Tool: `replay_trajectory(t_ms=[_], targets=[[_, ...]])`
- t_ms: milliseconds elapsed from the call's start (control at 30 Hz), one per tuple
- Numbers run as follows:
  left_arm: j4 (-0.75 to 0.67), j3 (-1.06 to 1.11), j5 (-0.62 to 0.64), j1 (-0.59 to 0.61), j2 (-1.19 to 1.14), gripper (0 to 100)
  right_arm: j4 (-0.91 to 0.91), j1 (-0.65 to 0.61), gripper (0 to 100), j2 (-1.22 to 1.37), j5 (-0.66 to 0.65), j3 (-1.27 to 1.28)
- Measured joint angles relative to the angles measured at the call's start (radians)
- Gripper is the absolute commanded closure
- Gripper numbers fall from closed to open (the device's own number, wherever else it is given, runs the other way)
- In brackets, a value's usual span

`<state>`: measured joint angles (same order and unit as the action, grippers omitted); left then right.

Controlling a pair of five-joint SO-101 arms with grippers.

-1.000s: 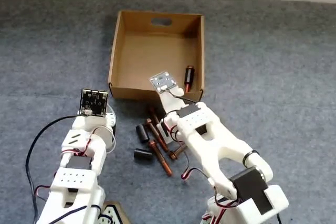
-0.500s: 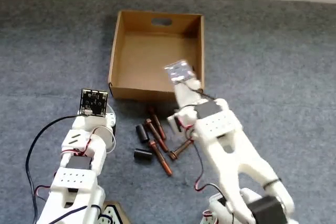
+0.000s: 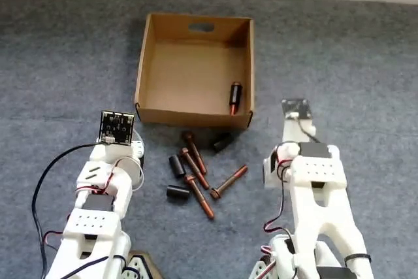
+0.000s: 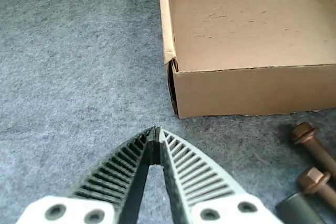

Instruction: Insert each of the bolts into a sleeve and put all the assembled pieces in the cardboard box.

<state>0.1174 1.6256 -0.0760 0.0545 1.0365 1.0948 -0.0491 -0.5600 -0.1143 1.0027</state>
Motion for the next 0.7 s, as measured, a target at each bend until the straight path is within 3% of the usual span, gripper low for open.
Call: replay_trajectory(t_ms=[200, 467, 700], targets=[[0.0, 0.0, 0.0, 0.0, 0.0, 98, -0.028, 0.005, 78.1, 0.0, -0.034, 0.054], [0.0, 0.0, 0.0, 0.0, 0.0, 98, -0.058, 0.005, 78.7, -0.002, -0.049, 0.054], [0.0, 0.0, 0.0, 0.0, 0.0, 98, -0.103, 0.005, 84.3, -0.002, -0.192, 0.054]])
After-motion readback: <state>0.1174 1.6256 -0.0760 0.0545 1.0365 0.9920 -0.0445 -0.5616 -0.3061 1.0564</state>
